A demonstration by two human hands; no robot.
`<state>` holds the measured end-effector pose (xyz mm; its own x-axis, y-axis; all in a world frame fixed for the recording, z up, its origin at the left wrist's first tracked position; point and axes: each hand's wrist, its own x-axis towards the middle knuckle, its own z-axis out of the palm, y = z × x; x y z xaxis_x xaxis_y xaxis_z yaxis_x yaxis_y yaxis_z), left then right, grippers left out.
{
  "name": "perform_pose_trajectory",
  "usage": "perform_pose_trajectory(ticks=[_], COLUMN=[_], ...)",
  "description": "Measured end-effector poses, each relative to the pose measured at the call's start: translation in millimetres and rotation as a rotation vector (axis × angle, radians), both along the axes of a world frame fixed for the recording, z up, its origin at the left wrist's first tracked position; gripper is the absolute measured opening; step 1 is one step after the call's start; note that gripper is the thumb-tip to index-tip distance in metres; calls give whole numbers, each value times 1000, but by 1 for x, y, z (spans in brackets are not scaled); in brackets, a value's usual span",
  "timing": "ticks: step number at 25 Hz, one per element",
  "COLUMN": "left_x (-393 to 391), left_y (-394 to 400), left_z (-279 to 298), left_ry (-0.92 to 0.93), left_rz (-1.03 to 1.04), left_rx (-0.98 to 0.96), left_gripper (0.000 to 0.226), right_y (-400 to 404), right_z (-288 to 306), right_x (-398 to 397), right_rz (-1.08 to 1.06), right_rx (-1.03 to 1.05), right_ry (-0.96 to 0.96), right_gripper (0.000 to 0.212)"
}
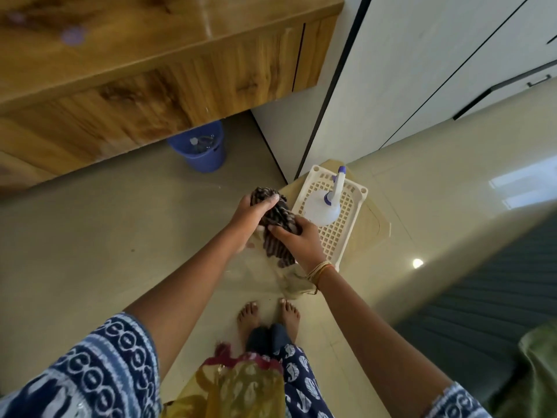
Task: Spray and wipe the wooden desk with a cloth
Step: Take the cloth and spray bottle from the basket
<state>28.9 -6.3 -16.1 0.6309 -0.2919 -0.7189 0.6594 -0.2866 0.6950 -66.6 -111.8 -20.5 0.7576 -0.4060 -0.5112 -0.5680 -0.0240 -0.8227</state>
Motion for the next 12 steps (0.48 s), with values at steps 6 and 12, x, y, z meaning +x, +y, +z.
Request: perform_pose_trajectory(ticks=[6, 12], left_x=[7, 17], left_y=[3, -14], left_z=[14, 6], left_ry=[103, 68], left_rz=[252, 340], left_rx=[-122, -44], left_gripper=[25, 17], right_y=[-3, -52], right_z=[31, -25], right_x=[-3, -6], right_rz=[-154, -550], right_rx=[535, 37], right_ry=[-91, 217], right_gripper=[30, 45])
